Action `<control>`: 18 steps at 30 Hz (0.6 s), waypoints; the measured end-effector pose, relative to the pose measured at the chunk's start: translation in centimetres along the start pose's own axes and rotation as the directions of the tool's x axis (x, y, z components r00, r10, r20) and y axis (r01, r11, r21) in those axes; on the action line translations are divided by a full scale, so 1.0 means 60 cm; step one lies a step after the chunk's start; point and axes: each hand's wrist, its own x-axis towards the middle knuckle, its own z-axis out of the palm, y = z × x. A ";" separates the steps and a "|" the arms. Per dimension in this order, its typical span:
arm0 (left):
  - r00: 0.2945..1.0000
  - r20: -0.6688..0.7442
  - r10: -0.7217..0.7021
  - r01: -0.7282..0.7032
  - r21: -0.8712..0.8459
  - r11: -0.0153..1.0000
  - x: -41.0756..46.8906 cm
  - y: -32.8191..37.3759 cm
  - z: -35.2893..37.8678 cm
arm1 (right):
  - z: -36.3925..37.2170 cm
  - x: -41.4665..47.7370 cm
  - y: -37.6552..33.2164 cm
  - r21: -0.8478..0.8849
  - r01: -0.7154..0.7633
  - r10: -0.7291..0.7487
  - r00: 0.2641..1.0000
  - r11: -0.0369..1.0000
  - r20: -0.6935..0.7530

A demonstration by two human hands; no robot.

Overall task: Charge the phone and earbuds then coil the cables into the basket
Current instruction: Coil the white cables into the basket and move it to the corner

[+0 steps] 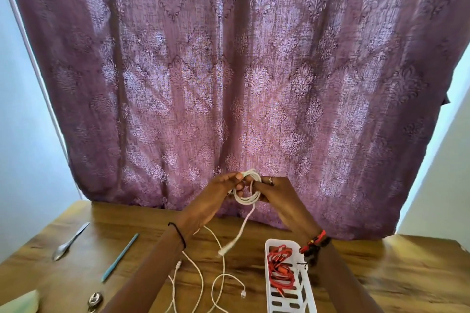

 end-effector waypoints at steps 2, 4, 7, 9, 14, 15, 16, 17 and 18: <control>1.000 -0.018 0.010 -0.009 0.026 1.000 0.001 0.000 -0.003 | -0.004 -0.008 -0.009 0.094 -0.023 0.020 0.999 0.995 0.041; 0.999 -0.035 0.033 -0.031 0.030 0.999 0.003 0.002 -0.006 | -0.003 -0.008 -0.011 0.210 -0.039 0.027 0.998 0.977 0.057; 0.997 -0.022 0.071 -0.071 -0.007 0.997 0.004 0.005 -0.007 | -0.001 -0.004 -0.017 0.423 -0.055 0.029 0.997 0.904 0.068; 0.995 -0.004 0.098 -0.098 -0.062 0.993 0.004 0.006 -0.005 | -0.003 -0.005 -0.022 0.579 -0.137 0.061 0.987 0.804 0.149; 0.986 0.060 0.154 -0.157 0.034 0.987 0.008 0.021 0.000 | -0.005 -0.007 -0.017 0.779 -0.236 -0.062 0.942 0.581 0.331; 0.984 0.072 0.165 -0.168 0.032 0.985 0.009 0.021 -0.001 | -0.007 -0.007 -0.017 0.780 -0.226 -0.094 0.935 0.583 0.341; 0.983 0.072 0.171 -0.174 0.032 0.984 0.011 0.019 -0.005 | -0.008 -0.009 -0.020 0.757 -0.202 -0.118 0.931 0.621 0.345; 0.984 0.061 0.169 -0.171 0.032 0.985 0.011 0.019 -0.007 | -0.008 -0.011 -0.024 0.705 -0.150 -0.138 0.933 0.694 0.334; 0.986 0.039 0.159 -0.160 0.031 0.987 0.014 0.017 -0.009 | -0.007 -0.014 -0.031 0.605 -0.067 -0.156 0.938 0.793 0.308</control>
